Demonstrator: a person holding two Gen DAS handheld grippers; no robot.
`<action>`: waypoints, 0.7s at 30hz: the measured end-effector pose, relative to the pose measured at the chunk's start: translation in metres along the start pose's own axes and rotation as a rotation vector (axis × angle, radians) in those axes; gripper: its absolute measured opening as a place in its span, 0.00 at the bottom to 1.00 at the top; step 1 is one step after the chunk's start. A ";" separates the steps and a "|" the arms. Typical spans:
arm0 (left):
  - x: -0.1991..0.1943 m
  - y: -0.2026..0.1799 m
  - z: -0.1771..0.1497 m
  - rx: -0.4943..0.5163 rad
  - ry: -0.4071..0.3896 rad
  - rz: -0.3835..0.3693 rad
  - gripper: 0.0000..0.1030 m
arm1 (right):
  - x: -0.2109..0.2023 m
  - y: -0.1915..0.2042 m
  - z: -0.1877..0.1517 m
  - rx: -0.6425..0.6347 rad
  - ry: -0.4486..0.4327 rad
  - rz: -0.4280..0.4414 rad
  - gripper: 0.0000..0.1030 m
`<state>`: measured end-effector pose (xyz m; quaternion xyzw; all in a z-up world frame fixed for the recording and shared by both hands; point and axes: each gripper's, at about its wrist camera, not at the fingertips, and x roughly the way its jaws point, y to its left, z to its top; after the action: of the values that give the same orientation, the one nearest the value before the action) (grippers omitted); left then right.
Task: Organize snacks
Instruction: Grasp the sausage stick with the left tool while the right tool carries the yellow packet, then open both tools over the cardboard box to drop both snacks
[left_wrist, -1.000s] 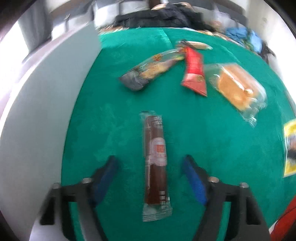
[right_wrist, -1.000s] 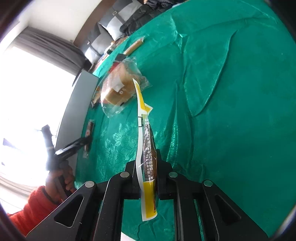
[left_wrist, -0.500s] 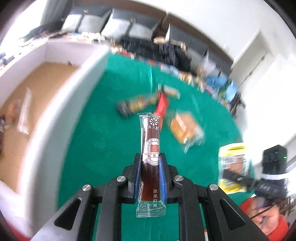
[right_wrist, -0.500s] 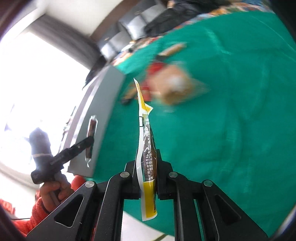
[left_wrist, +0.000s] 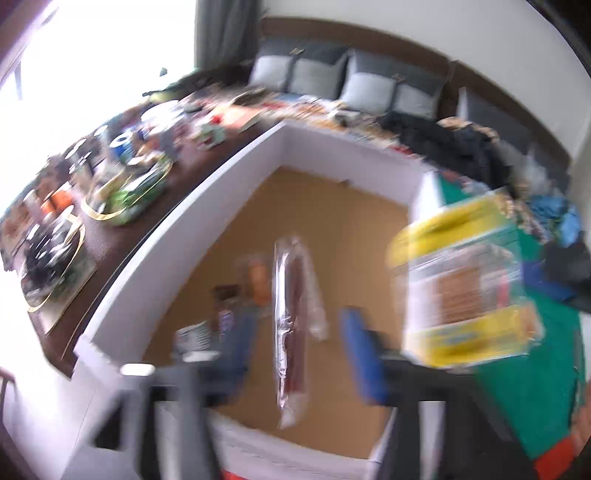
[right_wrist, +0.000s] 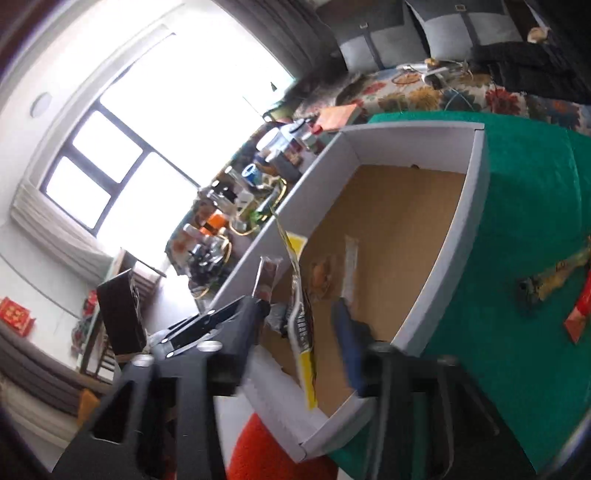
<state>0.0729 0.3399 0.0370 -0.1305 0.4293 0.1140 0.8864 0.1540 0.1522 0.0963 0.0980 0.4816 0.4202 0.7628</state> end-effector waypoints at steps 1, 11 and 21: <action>0.000 0.003 -0.005 -0.010 -0.014 0.017 0.81 | 0.001 0.000 0.000 -0.005 -0.018 -0.027 0.66; -0.026 -0.094 -0.057 0.044 -0.051 -0.284 0.84 | -0.081 -0.142 -0.135 -0.148 -0.087 -0.596 0.68; 0.062 -0.267 -0.128 0.304 0.124 -0.358 0.96 | -0.174 -0.271 -0.244 0.012 -0.096 -0.935 0.68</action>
<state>0.1009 0.0524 -0.0524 -0.0761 0.4653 -0.1191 0.8738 0.0710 -0.2081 -0.0666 -0.1059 0.4409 0.0235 0.8910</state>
